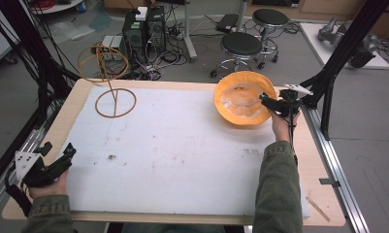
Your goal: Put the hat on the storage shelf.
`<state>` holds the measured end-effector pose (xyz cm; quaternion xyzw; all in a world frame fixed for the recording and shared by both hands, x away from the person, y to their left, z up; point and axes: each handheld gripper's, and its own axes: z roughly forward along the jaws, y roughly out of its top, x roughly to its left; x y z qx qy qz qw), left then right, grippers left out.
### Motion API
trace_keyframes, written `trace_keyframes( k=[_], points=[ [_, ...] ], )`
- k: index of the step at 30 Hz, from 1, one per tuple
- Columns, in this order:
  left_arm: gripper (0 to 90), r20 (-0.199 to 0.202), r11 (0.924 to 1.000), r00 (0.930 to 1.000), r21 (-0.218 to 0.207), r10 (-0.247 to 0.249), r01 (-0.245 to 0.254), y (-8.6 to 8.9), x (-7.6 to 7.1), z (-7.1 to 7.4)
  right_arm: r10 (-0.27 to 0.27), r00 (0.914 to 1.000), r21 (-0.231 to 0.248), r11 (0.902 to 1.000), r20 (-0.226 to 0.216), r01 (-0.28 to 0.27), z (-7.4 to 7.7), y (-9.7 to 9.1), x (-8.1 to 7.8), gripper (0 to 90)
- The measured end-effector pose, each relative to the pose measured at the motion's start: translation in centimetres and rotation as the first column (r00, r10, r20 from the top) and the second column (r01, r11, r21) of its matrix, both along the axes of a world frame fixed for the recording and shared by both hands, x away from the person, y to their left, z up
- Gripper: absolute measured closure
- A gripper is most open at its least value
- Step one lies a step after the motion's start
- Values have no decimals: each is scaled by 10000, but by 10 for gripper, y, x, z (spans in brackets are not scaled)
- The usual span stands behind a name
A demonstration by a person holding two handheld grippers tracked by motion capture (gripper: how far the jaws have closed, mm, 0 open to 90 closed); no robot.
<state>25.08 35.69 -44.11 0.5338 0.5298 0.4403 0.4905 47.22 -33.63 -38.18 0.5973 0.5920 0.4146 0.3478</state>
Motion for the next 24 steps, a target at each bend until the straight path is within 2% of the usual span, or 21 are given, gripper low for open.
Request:
trace_keyframes(
  k=[9,10,12,13,14,16,20,24],
  points=[
    [280,-33,10000,10000,52,-22,22,-1,0,0,-201,9992,719,9972,-359,226,-14,-7,8,117],
    [280,-32,10000,10000,68,-25,25,-1,0,0,-161,9990,795,9966,-410,193,-14,-9,9,152],
    [280,-23,10000,10000,59,-29,29,-1,0,0,-112,9989,914,9957,-462,154,-15,-11,9,162],
    [280,-24,10000,10000,62,-25,25,-1,0,0,27,9989,1170,9931,-458,26,-15,-12,9,176],
    [280,-26,10000,10000,58,-18,18,-1,0,0,27,9989,1170,9931,-458,26,-15,-12,9,176],
    [280,-34,10000,10000,64,14,-14,-1,0,0,227,9987,1462,9891,-456,-158,-15,-12,9,189],
    [280,-38,10000,10000,88,27,-27,0,0,0,378,9978,1764,9839,-551,-275,-16,-13,9,259],
    [280,-42,10000,10000,78,16,-16,0,0,0,195,9967,2024,9793,-784,-32,-17,-12,9,408]
  ],
)
